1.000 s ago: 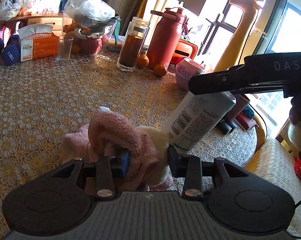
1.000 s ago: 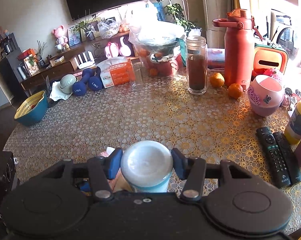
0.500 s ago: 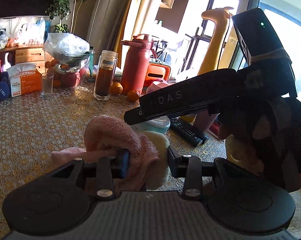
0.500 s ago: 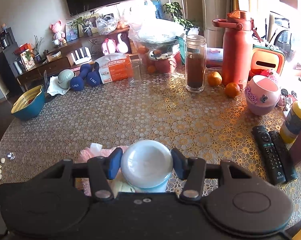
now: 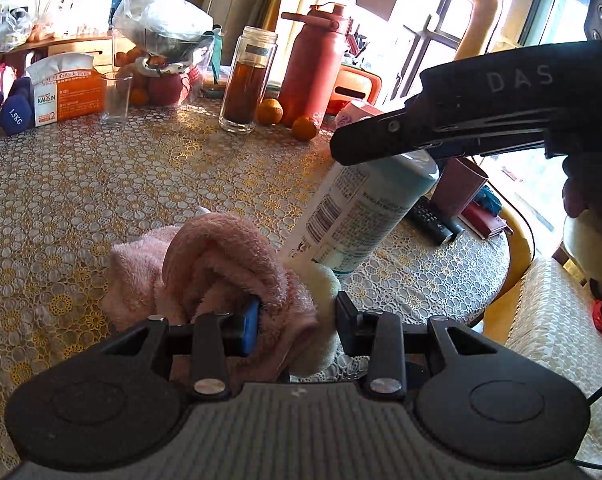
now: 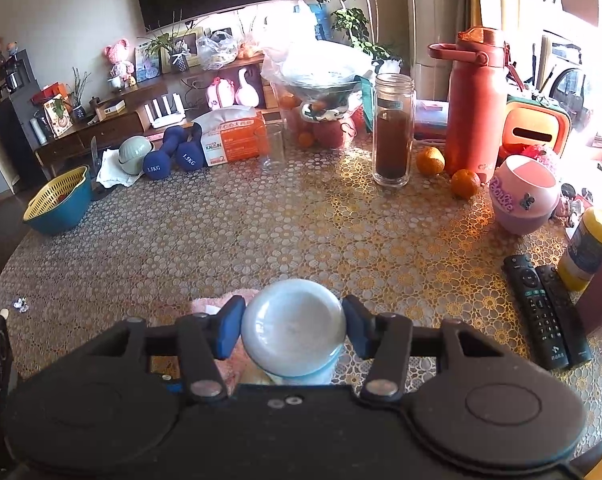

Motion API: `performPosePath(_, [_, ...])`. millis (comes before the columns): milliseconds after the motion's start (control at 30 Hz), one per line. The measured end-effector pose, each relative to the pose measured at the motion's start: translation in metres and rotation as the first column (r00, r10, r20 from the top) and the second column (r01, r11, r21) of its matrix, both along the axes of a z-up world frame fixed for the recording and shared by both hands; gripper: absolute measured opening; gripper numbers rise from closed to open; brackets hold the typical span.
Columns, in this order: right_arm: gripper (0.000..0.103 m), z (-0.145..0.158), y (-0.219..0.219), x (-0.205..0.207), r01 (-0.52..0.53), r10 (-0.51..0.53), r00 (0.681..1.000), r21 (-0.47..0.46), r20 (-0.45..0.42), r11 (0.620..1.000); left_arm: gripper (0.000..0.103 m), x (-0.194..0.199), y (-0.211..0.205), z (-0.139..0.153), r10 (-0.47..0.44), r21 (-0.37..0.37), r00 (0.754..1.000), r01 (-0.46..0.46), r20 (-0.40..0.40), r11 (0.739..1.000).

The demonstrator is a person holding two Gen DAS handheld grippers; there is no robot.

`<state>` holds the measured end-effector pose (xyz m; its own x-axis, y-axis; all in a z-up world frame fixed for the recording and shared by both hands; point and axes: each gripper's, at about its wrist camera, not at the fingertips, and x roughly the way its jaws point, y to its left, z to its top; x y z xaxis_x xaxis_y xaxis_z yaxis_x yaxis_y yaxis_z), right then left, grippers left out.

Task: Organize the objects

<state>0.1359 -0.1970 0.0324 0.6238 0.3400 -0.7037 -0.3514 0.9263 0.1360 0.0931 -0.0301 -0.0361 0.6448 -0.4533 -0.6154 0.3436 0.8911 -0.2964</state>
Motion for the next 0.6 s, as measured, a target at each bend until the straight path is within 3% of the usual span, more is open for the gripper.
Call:
performPosePath(167, [0.052,0.0,-0.001,0.0,-0.009,0.009,1.0,0.002,-0.001,1.0,0.038,0.003,0.015,0.012,0.002,-0.055,1.0,-0.001,0.006,0.998])
performPosePath(433, [0.052,-0.001,-0.002,0.0,-0.02,0.02,1.0,0.004,0.005,1.0,0.038,0.004,0.043,0.053,-0.013,-0.275,1.0,0.019,0.023,0.961])
performPosePath(600, [0.052,-0.001,-0.002,0.002,-0.009,0.009,1.0,0.007,0.005,1.0,0.037,0.012,0.039,0.04,-0.021,-0.306,0.999,0.012,-0.028,0.952])
